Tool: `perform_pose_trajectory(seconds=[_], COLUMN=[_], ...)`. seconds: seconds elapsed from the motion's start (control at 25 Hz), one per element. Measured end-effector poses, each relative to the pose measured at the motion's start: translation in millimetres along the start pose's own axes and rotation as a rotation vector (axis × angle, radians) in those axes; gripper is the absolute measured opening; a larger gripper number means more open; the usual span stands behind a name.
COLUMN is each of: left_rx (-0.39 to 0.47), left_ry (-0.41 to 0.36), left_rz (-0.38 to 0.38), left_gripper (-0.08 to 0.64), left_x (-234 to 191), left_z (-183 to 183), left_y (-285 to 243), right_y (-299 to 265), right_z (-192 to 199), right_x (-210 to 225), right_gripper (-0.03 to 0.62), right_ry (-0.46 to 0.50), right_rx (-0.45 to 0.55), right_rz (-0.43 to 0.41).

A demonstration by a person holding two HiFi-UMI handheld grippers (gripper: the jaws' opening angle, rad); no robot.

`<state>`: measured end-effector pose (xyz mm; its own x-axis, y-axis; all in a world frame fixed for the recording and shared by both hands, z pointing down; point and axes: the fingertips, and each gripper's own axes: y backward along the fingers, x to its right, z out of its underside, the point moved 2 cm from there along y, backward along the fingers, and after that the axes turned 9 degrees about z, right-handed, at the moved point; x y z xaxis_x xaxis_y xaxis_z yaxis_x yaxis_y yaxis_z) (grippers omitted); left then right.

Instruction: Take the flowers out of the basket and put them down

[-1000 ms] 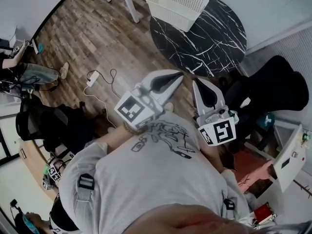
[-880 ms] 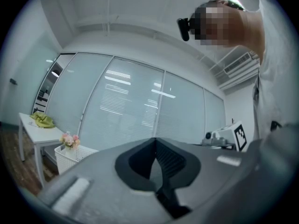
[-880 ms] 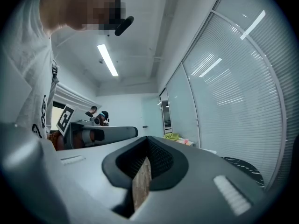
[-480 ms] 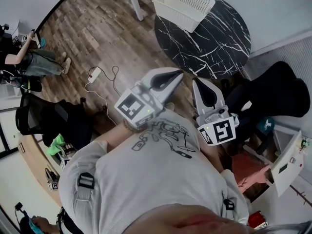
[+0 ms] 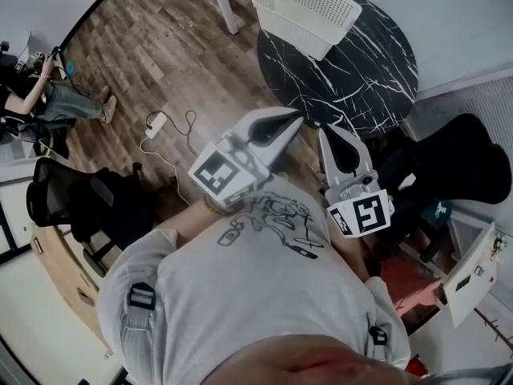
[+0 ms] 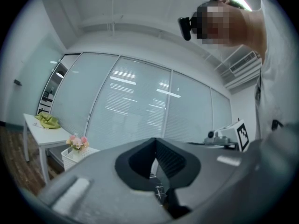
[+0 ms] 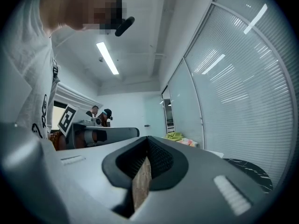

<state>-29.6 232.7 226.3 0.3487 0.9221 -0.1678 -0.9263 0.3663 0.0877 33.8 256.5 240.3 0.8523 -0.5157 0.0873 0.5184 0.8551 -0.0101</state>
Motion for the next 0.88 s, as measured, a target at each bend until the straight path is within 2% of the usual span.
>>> perform_pose_trajectory(seconds=[0.56, 0.88], left_rx=[-0.011, -0.028], left_ry=[0.023, 0.018], left_rz=[-0.013, 0.016], left_gripper=[0.003, 0.003], left_x=[-134.2, -222.2], left_z=[-15.7, -22.3], left_y=[-28.9, -45.8], right_y=[-126.6, -211.3], right_z=[-2.5, -5.1], right_x=[51.5, 81.6], right_gripper=[0.006, 0.006], right_ry=[0.015, 0.015], right_rx=[-0.029, -0.028], right_rz=[0.006, 0.013])
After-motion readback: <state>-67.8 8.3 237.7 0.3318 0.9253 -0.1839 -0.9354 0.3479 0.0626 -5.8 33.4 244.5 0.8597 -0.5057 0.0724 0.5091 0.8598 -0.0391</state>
